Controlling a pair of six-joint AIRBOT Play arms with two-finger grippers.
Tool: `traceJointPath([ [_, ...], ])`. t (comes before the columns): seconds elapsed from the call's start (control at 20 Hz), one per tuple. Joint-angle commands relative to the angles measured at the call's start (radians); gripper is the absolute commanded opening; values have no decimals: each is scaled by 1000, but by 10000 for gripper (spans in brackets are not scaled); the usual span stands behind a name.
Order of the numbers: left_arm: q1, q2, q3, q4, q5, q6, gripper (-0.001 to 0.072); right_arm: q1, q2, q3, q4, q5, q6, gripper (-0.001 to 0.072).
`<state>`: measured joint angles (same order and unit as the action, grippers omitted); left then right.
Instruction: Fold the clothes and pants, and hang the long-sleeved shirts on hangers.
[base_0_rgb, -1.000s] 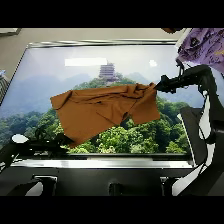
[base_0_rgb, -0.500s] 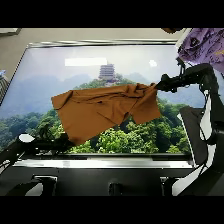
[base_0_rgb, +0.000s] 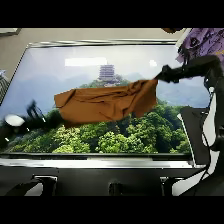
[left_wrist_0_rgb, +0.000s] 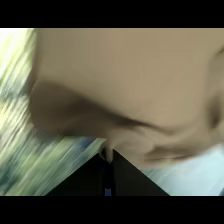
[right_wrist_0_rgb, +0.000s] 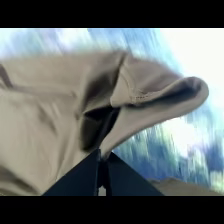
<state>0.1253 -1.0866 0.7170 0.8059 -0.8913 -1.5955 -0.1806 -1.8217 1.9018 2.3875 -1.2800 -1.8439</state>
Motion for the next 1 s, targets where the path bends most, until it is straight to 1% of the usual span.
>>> traceJointPath([
  [0.0, 31, 0, 370, 126, 7, -31, 9, 38, 118, 93, -10, 242, -10, 22],
  [0.1, 69, 1, 644, 197, -7, -66, 10, 49, 200, 175, -35, 349, 26, 22],
  [0.2, 109, 2, 888, 224, -45, -67, 10, 48, 325, 185, -60, 447, 54, 22],
  [0.25, 126, 3, 993, 227, -79, -66, 10, 48, 391, 185, -99, 466, 68, 22],
  [0.35, 156, 14, 1176, 253, -193, -66, 10, 48, 529, 185, -146, 443, 79, 22],
  [0.45, 171, 52, 1298, 344, -332, -66, 10, 48, 663, 185, -171, 385, 75, 23],
  [0.5, 175, 86, 1329, 406, -391, -76, 10, 48, 729, 185, -183, 344, 75, 23],
  [0.55, 174, 128, 1332, 471, -422, -105, 10, 48, 787, 185, -203, 301, 75, 23],
  [0.65, 174, 211, 1332, 590, -464, -164, 11, 48, 895, 185, -249, 211, 84, 23],
  [0.7, 174, 249, 1332, 635, -471, -179, 10, 48, 935, 185, -269, 181, 110, 23],
  [0.8, 174, 295, 1332, 689, -473, -197, 10, 48, 993, 185, -303, 155, 177, 23],
  [0.95, 174, 301, 1321, 686, -515, -197, 11, 48, 1001, 179, -306, 156, 249, 23],
])
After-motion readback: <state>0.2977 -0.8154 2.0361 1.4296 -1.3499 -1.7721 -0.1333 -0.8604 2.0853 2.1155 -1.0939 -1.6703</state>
